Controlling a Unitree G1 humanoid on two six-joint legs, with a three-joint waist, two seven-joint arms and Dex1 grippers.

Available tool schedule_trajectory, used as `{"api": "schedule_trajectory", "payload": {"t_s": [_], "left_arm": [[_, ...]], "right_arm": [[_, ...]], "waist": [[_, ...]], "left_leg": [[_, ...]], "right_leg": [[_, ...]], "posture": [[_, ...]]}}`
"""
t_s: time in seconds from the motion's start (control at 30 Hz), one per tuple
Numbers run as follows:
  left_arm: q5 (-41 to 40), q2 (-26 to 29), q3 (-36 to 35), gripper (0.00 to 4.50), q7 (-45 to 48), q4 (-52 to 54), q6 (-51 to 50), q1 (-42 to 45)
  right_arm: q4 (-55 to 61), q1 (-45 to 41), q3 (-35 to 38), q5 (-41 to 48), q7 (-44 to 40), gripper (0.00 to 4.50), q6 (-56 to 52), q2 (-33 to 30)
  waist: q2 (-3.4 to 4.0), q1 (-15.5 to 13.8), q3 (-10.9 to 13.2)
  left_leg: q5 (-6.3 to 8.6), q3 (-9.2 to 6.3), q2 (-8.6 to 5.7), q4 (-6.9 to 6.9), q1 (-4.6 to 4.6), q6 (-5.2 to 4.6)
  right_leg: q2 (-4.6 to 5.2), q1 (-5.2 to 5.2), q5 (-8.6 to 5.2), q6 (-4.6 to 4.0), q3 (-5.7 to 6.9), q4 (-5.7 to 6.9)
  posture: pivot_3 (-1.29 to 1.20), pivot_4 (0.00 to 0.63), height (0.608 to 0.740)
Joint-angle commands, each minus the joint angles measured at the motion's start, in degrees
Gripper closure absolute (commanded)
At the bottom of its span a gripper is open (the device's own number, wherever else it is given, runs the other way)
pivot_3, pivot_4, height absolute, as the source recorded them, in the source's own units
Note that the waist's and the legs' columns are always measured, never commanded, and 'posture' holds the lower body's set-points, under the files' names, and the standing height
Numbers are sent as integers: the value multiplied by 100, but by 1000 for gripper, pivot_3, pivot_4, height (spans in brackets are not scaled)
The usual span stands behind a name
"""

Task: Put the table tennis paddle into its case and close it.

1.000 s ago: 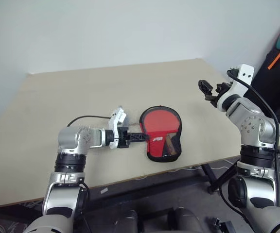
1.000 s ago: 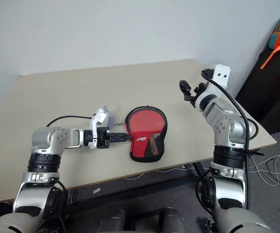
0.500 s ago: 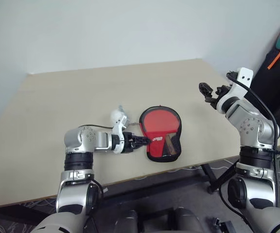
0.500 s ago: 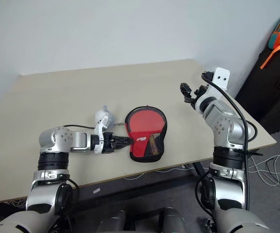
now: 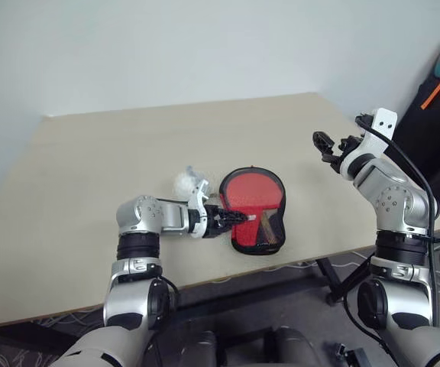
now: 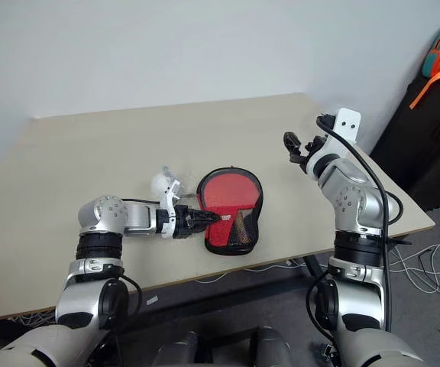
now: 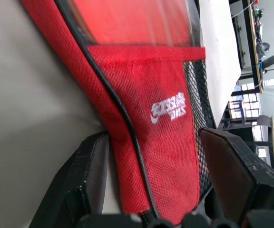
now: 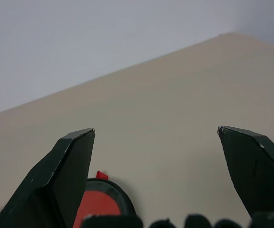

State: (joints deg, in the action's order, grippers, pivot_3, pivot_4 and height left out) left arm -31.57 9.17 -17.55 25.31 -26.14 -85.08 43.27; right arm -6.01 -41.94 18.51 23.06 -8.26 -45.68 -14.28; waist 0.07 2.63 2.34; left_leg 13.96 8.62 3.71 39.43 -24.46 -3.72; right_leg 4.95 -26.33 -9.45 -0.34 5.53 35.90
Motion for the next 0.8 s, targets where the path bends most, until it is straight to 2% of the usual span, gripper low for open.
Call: {"api": "schedule_trajectory", "payload": {"t_s": [0.03,0.3,0.4,0.6,0.8], "left_arm": [[-78,-209,-32,1366,-77,-56,1,153],[-117,-411,-246,1366,-215,-207,-20,164],[-163,-460,-360,1923,-244,-171,43,132],[-199,-476,-518,4005,-380,11,-10,63],[-377,-525,-567,4005,-388,563,-414,-188]], "right_arm": [[182,-112,42,84,25,0,123,-34],[232,-72,50,94,66,0,107,-41],[244,-55,59,94,74,0,100,-54],[239,-55,54,87,82,0,97,-61],[251,-48,31,86,88,0,92,-41]], "waist": [[0,-2,0],[0,-2,0],[0,-1,0],[0,6,0],[0,6,0]], "left_leg": [[0,0,-2,0,0,0],[0,-4,-3,1,0,-1],[0,-4,-3,2,-1,-1],[1,-6,0,2,0,-1],[1,-7,0,2,-1,-2]], "right_leg": [[1,1,0,0,1,-1],[3,3,0,0,1,-1],[2,2,0,0,2,-1],[0,-2,0,0,0,0],[0,-2,0,0,-2,0]], "posture": [[0,0,724],[0,0,724],[0,0,724],[0,0,724],[0,0,724]]}}
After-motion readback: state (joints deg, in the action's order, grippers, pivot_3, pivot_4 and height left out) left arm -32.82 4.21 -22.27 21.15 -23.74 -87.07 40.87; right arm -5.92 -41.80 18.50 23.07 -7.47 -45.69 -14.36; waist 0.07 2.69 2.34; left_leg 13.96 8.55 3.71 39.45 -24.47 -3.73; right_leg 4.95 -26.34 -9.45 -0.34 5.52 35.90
